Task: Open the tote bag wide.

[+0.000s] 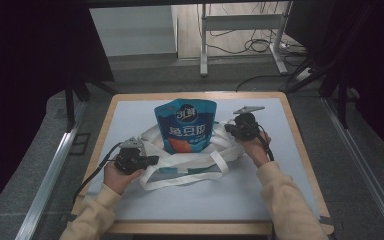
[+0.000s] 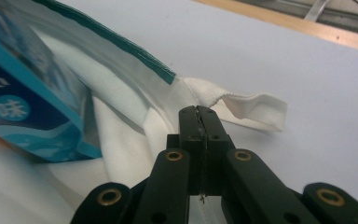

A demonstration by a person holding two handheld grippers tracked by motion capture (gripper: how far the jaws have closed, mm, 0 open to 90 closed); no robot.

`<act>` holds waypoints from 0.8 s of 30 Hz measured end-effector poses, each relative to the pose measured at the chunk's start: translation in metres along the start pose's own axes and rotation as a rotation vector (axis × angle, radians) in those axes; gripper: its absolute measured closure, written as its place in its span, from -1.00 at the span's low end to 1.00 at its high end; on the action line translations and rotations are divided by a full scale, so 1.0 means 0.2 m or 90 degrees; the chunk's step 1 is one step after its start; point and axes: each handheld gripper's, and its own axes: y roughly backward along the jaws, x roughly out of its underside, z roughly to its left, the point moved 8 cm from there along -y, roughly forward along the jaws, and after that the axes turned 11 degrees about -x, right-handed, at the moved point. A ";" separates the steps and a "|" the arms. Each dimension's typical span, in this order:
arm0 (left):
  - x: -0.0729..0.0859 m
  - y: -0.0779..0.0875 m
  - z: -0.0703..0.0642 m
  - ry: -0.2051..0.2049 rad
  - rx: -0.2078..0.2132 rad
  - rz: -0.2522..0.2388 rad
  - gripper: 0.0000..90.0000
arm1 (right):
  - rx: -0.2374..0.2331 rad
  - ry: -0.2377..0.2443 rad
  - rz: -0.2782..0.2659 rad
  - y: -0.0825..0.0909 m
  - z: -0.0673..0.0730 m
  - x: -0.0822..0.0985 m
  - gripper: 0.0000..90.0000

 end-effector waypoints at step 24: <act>-0.04 0.30 0.10 0.009 -0.075 -0.130 0.95 | -0.055 0.048 -0.158 0.45 0.20 0.06 0.84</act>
